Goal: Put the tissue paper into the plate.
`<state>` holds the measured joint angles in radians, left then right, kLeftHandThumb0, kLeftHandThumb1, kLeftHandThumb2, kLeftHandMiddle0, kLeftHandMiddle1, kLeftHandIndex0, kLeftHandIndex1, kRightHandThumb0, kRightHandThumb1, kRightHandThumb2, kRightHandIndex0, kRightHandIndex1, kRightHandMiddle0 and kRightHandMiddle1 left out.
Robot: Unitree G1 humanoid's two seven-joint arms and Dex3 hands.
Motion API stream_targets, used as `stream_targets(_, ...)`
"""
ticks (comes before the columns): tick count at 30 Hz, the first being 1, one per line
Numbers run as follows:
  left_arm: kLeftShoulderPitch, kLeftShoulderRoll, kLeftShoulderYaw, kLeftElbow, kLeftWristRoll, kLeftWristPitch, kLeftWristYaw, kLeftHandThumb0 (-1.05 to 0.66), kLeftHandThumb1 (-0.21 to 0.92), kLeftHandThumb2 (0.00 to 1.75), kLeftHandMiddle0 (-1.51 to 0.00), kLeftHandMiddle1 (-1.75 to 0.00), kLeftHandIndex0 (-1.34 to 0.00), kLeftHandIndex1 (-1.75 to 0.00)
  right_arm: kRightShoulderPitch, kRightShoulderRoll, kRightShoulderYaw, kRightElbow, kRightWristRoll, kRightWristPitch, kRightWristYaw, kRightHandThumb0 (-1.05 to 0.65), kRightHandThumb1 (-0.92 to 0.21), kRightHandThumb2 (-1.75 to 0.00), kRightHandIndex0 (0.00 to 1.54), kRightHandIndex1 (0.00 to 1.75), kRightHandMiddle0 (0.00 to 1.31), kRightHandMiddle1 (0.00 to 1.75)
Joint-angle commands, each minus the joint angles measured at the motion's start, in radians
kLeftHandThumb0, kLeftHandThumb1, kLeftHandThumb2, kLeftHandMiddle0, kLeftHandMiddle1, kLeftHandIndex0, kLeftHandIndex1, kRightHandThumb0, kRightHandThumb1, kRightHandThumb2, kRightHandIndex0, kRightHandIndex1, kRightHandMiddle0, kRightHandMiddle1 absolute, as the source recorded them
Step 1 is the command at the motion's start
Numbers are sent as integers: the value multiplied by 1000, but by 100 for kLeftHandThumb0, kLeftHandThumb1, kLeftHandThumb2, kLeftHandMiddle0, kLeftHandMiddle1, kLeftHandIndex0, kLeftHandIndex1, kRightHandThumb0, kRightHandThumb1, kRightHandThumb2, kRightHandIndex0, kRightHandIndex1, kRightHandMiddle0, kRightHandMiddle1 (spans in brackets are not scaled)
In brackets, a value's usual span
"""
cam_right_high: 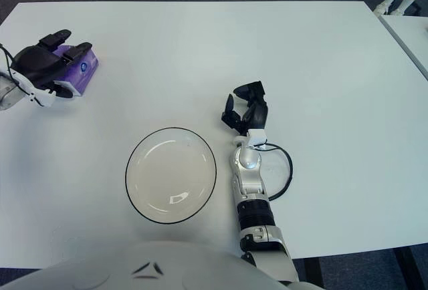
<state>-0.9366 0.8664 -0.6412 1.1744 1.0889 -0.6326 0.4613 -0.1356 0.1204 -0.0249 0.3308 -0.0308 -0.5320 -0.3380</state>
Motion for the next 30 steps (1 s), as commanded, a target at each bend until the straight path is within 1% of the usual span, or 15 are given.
stream_targets(1,-38,-18,-40,11,30,7,21,-105,80,32,0,0,0,0,139,69,-18,151,29,4,-12,-41,-56,-101,68,164,42,175)
stream_targets(8,-55,-35,-83,-2,49,-3,13,-105,85,32,0,0,0,0,144,67,-18,146,25,5,-14,-41,-57,-101,67,164,42,175)
stream_targets(14,-66,-49,-108,5,48,-8,-3,-105,86,32,0,0,0,0,149,66,-15,136,24,9,-16,-41,-57,-100,66,164,42,175)
stream_targets(17,-56,-90,-128,41,55,25,2,-105,86,31,0,0,0,0,150,65,-15,135,25,9,-17,-41,-57,-100,66,165,42,175)
stream_targets(20,-49,-111,-141,65,54,37,9,-105,85,30,0,0,0,0,150,63,-17,136,28,8,-15,-41,-57,-100,66,165,42,175)
stream_targets(24,-49,-112,-132,68,26,0,4,-105,86,30,0,0,0,0,150,59,-21,138,31,6,-12,-41,-57,-100,66,165,42,175)
stream_targets(30,-23,-128,-112,79,-23,-23,-25,-105,88,30,0,0,0,0,153,59,-25,131,35,8,-12,-41,-57,-100,67,165,41,175)
